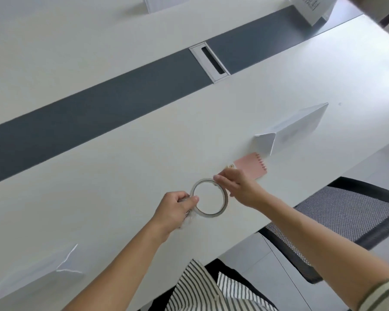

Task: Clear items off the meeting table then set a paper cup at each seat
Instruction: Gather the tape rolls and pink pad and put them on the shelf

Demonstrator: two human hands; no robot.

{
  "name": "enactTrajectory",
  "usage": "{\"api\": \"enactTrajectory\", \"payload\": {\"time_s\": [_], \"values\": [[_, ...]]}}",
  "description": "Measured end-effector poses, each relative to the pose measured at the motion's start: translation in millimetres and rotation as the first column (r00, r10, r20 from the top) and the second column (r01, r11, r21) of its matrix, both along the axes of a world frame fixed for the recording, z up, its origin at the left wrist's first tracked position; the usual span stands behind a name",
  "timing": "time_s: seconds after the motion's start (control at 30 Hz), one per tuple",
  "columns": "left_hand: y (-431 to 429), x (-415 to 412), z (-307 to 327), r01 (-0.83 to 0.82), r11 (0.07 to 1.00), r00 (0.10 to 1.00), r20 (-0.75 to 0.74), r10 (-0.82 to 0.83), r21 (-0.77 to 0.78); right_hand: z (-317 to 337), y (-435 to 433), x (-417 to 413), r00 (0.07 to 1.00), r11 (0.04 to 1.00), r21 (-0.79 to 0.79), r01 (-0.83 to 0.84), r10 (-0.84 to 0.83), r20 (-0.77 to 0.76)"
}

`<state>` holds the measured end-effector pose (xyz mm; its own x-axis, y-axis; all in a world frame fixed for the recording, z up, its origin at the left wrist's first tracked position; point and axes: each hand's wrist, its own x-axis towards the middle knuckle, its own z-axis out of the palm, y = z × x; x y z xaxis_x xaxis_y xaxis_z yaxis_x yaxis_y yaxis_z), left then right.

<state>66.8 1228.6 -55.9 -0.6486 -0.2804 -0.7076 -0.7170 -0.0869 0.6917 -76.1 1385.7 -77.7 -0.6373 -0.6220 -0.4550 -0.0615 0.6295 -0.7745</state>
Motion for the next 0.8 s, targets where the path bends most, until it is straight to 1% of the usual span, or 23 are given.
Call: {"api": "enactTrajectory", "payload": {"time_s": [0.03,0.07,0.1,0.13,0.17,0.2,0.3,0.4,0.43,0.47,0.5,0.53,0.57,0.6,0.63,0.67,0.7,0.8], "values": [[0,2,-1,-0.007,1.0,1.0,0.011,0.007,0.002,-7,7,-14,0.988,0.991,0.117,-0.071,0.086,-0.13],[-1,4,-2,-0.017,1.0,1.0,0.02,0.017,0.003,-15,13,-31,0.934,0.948,0.284,-0.144,0.225,-0.278],[-2,6,-4,-0.026,1.0,0.999,0.028,0.026,-0.002,-21,19,-46,0.861,0.877,0.44,-0.19,0.364,-0.354],[-3,9,-5,-0.034,0.999,0.999,0.033,0.034,-0.019,-27,24,-59,0.818,0.817,0.539,-0.205,0.445,-0.364],[-4,11,-5,-0.04,0.999,0.998,0.037,0.041,-0.036,-30,27,-69,0.807,0.771,0.601,-0.208,0.483,-0.34],[-5,13,-4,-0.046,0.998,0.998,0.038,0.048,-0.05,-33,29,-76,0.81,0.746,0.637,-0.193,0.488,-0.325],[-6,14,-4,-0.071,0.995,0.997,0.026,0.072,-0.065,-37,33,-80,0.808,0.696,0.712,-0.095,0.471,-0.353],[-2,9,-2,-0.087,0.994,0.996,0.021,0.088,-0.065,-34,38,-72,0.914,0.704,0.71,0.002,0.286,-0.286],[0,6,-1,-0.086,0.994,0.996,0.015,0.087,-0.067,-33,41,-68,0.943,0.726,0.688,0.022,0.214,-0.255],[2,3,0,-0.085,0.994,0.996,0.007,0.085,-0.07,-33,44,-66,0.968,0.77,0.637,0.047,0.123,-0.22],[4,0,1,-0.081,0.994,0.997,-0.004,0.081,-0.069,-32,47,-63,0.987,0.84,0.534,0.098,-0.013,-0.161],[6,-3,2,-0.073,0.995,0.997,-0.015,0.072,-0.067,-29,50,-60,0.981,0.907,0.376,0.19,-0.186,-0.047],[8,-6,4,-0.065,0.996,0.998,-0.024,0.063,-0.065,-20,51,-57,0.936,0.929,0.205,0.308,-0.334,0.109],[9,-8,5,-0.059,0.996,0.998,-0.032,0.057,-0.065,-8,52,-54,0.865,0.905,0.055,0.422,-0.42,0.272],[9,-10,6,-0.059,0.996,0.998,-0.039,0.056,-0.072,6,51,-51,0.787,0.856,-0.057,0.513,-0.443,0.429],[9,-12,8,-0.062,0.994,0.997,-0.044,0.059,-0.086,20,49,-47,0.721,0.809,-0.13,0.573,-0.421,0.55],[9,-13,10,-0.067,0.993,0.997,-0.048,0.063,-0.099,33,47,-43,0.675,0.783,-0.17,0.599,-0.379,0.633],[10,-16,18,-0.061,0.993,0.995,-0.083,0.052,-0.102,57,40,-30,0.594,0.78,-0.197,0.594,-0.26,0.761]]}}
